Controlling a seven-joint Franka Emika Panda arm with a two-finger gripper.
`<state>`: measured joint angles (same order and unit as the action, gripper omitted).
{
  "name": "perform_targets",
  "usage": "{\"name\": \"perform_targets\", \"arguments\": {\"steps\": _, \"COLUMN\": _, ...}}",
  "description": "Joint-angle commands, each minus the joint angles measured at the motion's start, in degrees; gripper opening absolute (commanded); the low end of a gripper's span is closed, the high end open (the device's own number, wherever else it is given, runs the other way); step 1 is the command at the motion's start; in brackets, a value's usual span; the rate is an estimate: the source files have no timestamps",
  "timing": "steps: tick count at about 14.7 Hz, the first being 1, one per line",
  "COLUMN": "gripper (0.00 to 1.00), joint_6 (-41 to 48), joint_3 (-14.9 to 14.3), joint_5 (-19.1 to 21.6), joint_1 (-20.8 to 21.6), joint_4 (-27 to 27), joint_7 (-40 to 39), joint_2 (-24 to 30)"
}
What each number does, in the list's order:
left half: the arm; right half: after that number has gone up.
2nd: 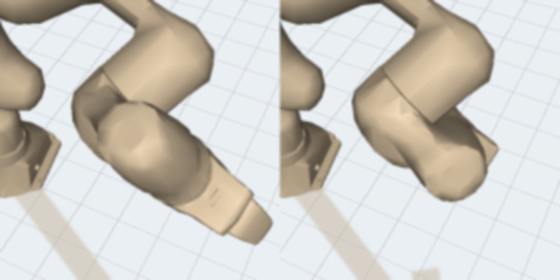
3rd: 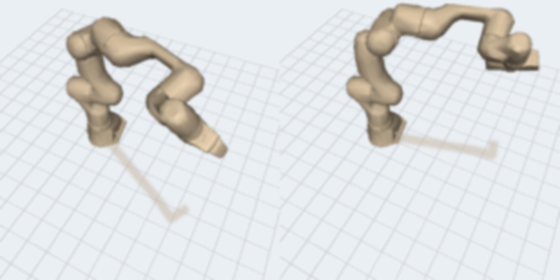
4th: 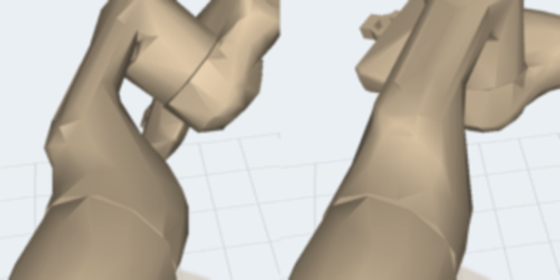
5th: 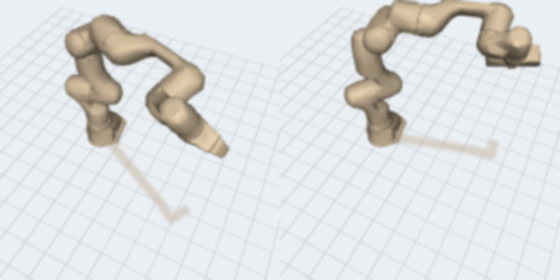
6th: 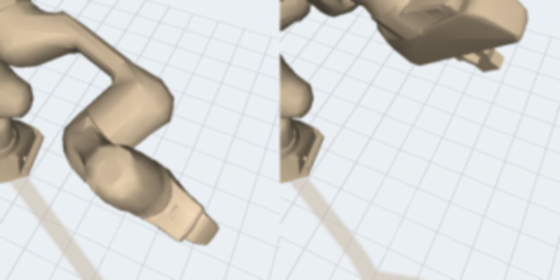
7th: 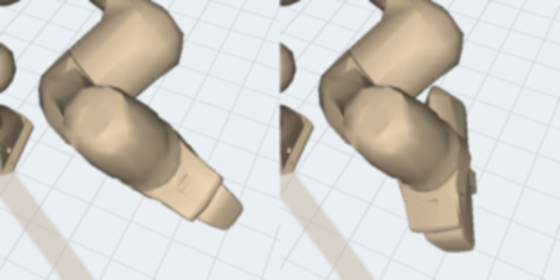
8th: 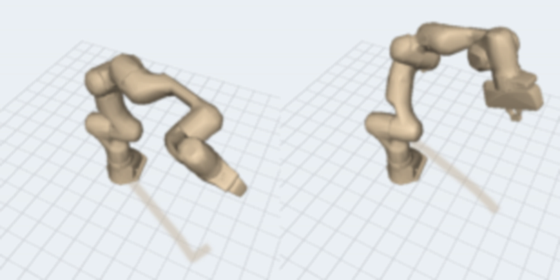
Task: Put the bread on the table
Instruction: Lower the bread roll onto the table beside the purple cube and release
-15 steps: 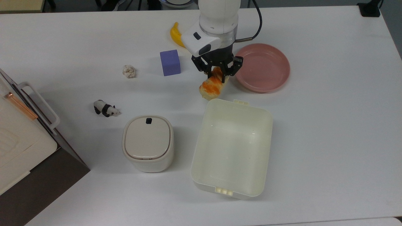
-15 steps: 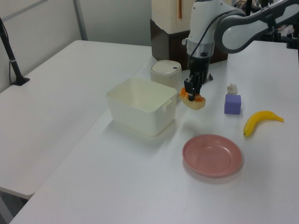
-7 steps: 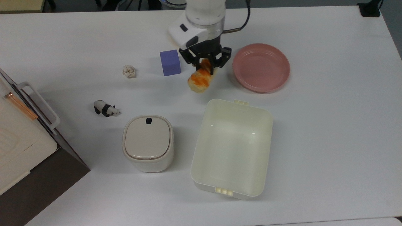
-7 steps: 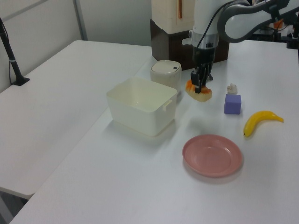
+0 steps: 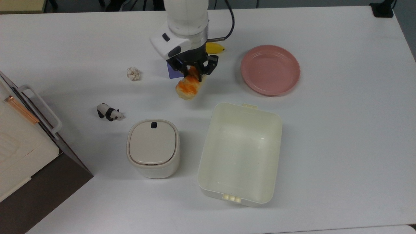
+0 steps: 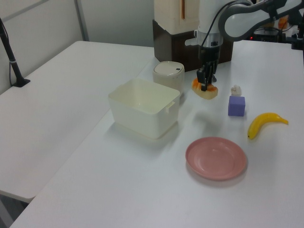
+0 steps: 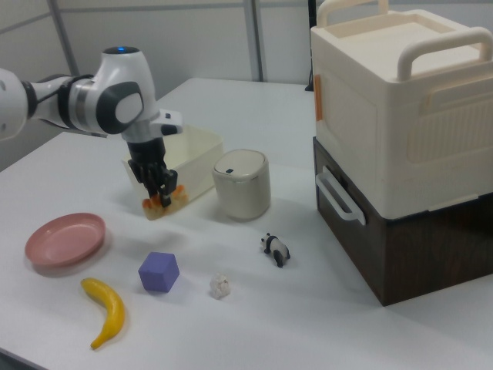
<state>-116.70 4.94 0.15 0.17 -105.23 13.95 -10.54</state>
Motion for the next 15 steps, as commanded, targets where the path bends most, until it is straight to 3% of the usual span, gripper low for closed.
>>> {"name": "perform_targets", "arguments": {"steps": 1, "gripper": 0.41, "joint_6": 0.86, "joint_3": -0.20, "joint_5": 0.02, "joint_1": -1.31, "joint_4": 0.29, "joint_7": -1.91, "joint_2": -1.32}}
{"name": "perform_targets", "arguments": {"steps": 4, "gripper": 0.45, "joint_6": 0.07, "joint_3": -0.20, "joint_5": 0.02, "joint_1": -2.10, "joint_4": 0.29, "joint_7": -2.35, "joint_2": -2.03}}
{"name": "perform_targets", "arguments": {"steps": 9, "gripper": 0.73, "joint_6": -0.02, "joint_3": -0.20, "joint_5": 0.02, "joint_1": -2.54, "joint_4": 1.26, "joint_7": -2.35, "joint_2": -2.12}}
{"name": "perform_targets", "arguments": {"steps": 11, "gripper": 0.78, "joint_6": -0.02, "joint_3": -0.20, "joint_5": 0.02, "joint_1": -2.72, "joint_4": 1.52, "joint_7": -2.35, "joint_2": -2.12}}
{"name": "perform_targets", "arguments": {"steps": 13, "gripper": 0.89, "joint_6": -0.02, "joint_3": -0.20, "joint_5": 0.02, "joint_1": -2.89, "joint_4": 1.61, "joint_7": -2.35, "joint_2": -2.12}}
{"name": "perform_targets", "arguments": {"steps": 15, "gripper": 0.91, "joint_6": 0.06, "joint_3": -0.20, "joint_5": 0.02, "joint_1": -3.25, "joint_4": 2.75, "joint_7": -2.17, "joint_2": -2.03}}
